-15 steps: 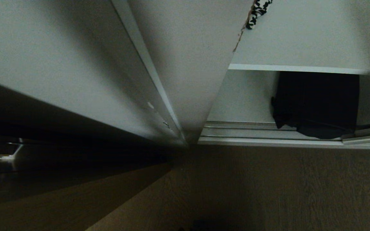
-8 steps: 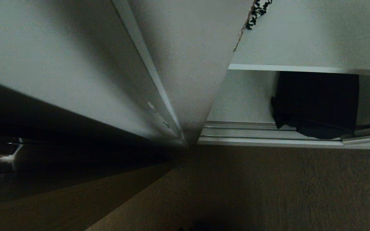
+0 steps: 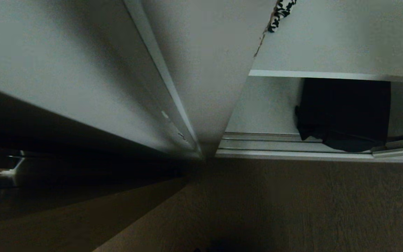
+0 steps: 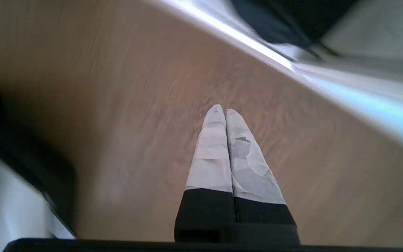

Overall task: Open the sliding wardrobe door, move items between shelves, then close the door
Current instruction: Close the door

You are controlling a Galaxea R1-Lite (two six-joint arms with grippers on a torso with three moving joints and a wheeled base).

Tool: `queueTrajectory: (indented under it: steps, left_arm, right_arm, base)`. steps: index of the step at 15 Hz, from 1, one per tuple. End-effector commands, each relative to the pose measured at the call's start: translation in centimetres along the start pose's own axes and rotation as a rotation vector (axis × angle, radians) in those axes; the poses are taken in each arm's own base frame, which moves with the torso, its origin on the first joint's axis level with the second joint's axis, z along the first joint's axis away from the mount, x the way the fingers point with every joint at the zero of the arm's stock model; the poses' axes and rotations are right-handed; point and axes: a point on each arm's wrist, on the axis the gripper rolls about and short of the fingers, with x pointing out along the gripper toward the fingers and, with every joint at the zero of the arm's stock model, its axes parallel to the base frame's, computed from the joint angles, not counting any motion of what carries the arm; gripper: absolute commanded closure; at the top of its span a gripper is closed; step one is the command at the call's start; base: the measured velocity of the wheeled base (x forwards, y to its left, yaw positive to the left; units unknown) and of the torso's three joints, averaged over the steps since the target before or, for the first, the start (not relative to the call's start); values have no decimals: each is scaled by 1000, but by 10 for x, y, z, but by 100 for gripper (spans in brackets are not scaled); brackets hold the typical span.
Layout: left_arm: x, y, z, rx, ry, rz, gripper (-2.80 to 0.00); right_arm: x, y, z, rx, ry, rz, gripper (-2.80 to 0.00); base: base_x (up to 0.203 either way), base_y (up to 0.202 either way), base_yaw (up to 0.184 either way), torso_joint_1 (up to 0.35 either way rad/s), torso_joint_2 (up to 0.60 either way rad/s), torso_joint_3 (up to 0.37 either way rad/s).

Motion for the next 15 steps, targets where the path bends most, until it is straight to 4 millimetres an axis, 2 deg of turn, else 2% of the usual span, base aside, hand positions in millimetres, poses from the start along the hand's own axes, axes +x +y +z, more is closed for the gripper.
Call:
queueTrajectory:
  steps: [1,3,6,7,11,13,15]
  left_arm:
    - [0,0,0,0,0,1,0]
    - [0,0,0,0,0,1,0]
    - [0,0,0,0,0,1,0]
    - [0,0,0,0,1,1,0]
    - [0,0,0,0,1,1,0]
    - [0,0,0,0,0,1,0]
    - [0,0,0,0,0,1,0]
  right_arm:
    - [-35,8,-4,200,-122,-78,0]
    - [-47,15,-20,270,-147,-117,0]
    - [-55,37,-66,293,-156,-131,0]
    - [-51,44,-82,294,-142,-118,0]
    - [-55,63,-131,301,-204,-63,0]
    - [-51,69,-144,402,-226,-45,0]
    - [-52,65,-136,434,-344,-66,0]
  base:
    - [0,0,0,0,0,0]
    - [0,0,0,0,0,0]
    - [0,0,0,0,0,0]
    - [0,0,0,0,0,0]
    - [0,0,0,0,0,0]
    - [0,0,0,0,0,0]
    - [0,0,0,0,0,0]
